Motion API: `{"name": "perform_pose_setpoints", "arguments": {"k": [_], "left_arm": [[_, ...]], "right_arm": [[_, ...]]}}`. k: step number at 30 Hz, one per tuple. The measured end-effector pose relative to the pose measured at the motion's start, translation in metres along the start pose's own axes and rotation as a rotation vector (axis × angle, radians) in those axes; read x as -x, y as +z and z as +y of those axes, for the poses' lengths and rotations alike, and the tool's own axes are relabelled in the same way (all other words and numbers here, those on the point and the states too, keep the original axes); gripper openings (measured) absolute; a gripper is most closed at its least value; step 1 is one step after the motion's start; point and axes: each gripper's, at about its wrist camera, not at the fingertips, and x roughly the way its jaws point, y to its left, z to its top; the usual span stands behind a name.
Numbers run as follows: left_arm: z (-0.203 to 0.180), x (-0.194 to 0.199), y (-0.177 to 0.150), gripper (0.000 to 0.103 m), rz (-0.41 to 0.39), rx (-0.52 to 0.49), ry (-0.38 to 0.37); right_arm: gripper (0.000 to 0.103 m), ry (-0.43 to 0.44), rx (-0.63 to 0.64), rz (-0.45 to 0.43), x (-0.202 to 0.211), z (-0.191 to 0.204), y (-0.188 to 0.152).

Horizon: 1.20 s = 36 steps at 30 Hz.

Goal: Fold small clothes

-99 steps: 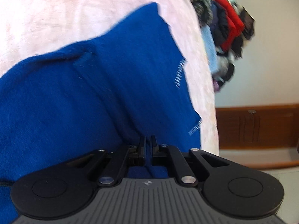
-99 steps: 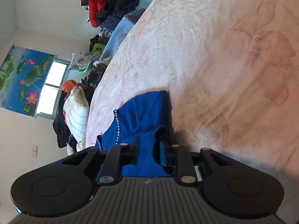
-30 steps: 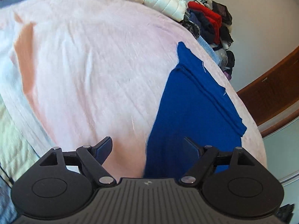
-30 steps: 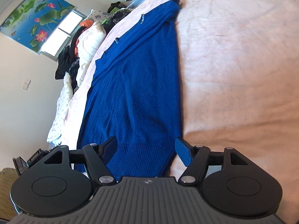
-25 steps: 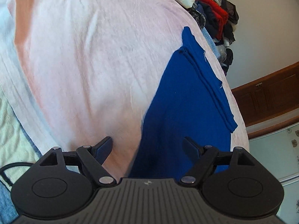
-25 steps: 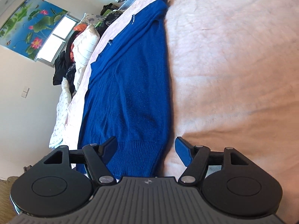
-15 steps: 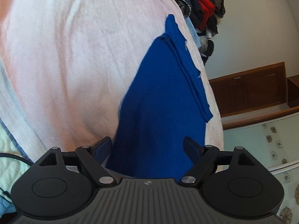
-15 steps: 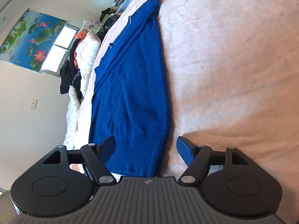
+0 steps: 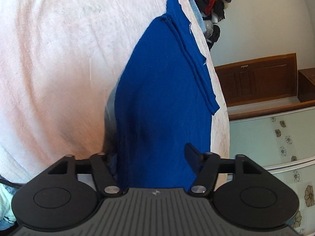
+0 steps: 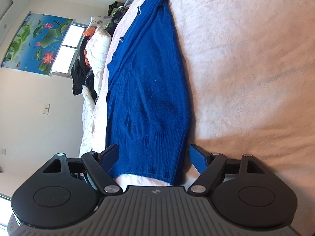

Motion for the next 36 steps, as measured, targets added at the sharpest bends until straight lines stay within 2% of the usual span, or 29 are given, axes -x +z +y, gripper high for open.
{"name": "perform_pose_setpoints", "arguments": {"k": [1, 2, 5, 6, 7, 9, 10, 12, 18, 25, 26, 27, 28, 29, 33, 36], "left_arm": [[0.000, -0.002, -0.001, 0.036, 0.012, -0.001, 0.019], [0.001, -0.005, -0.001, 0.034, 0.021, -0.001, 0.041], [0.005, -0.005, -0.002, 0.033, 0.026, 0.006, 0.033], [0.005, -0.004, -0.001, 0.033, 0.029, 0.006, 0.035], [0.005, -0.004, -0.001, 0.032, 0.032, 0.000, 0.041], [0.004, -0.004, 0.000, 0.030, 0.039, -0.005, 0.048], [0.004, -0.004, 0.000, 0.030, 0.040, -0.006, 0.048], [0.003, -0.004, 0.000, 0.030, 0.044, -0.009, 0.047], [0.001, -0.011, 0.002, 0.030, 0.085, -0.014, 0.033], [-0.005, -0.024, 0.003, 0.030, 0.099, -0.023, 0.037], [-0.005, -0.023, 0.003, 0.028, 0.096, -0.023, 0.041], [-0.006, -0.023, 0.002, 0.024, 0.091, -0.029, 0.054], [-0.006, -0.022, 0.002, 0.015, 0.089, -0.037, 0.076], [-0.006, -0.022, 0.001, 0.006, 0.087, -0.045, 0.100], [-0.012, -0.017, 0.000, 0.005, 0.075, -0.082, 0.125], [-0.022, -0.013, 0.006, 0.005, 0.063, -0.091, 0.092]], "right_arm": [[0.082, 0.003, -0.006, 0.009, 0.000, 0.000, -0.001], [0.081, 0.005, -0.009, 0.020, 0.000, -0.001, -0.002], [0.078, 0.012, -0.016, 0.035, -0.001, -0.002, -0.005], [0.070, 0.012, -0.020, 0.038, -0.002, -0.002, -0.005], [0.067, 0.008, -0.026, 0.041, -0.004, -0.002, -0.005], [0.046, -0.023, -0.056, 0.039, -0.007, -0.006, -0.004], [0.043, -0.033, -0.075, 0.041, -0.007, -0.010, -0.003], [0.043, -0.014, -0.100, 0.031, -0.003, -0.014, -0.002], [0.050, -0.056, -0.090, -0.020, 0.009, -0.015, 0.002], [0.050, 0.009, -0.075, 0.101, -0.026, -0.006, -0.001], [0.048, 0.014, -0.072, 0.108, -0.029, -0.005, -0.001], [0.035, 0.020, -0.082, 0.108, -0.030, -0.005, 0.000], [0.017, 0.023, -0.097, 0.106, -0.030, -0.008, 0.000], [0.010, 0.015, -0.109, 0.101, -0.030, -0.012, 0.000], [0.010, 0.046, -0.114, 0.048, -0.021, -0.018, -0.004], [0.010, 0.083, -0.107, 0.027, -0.015, -0.013, -0.002]]}}
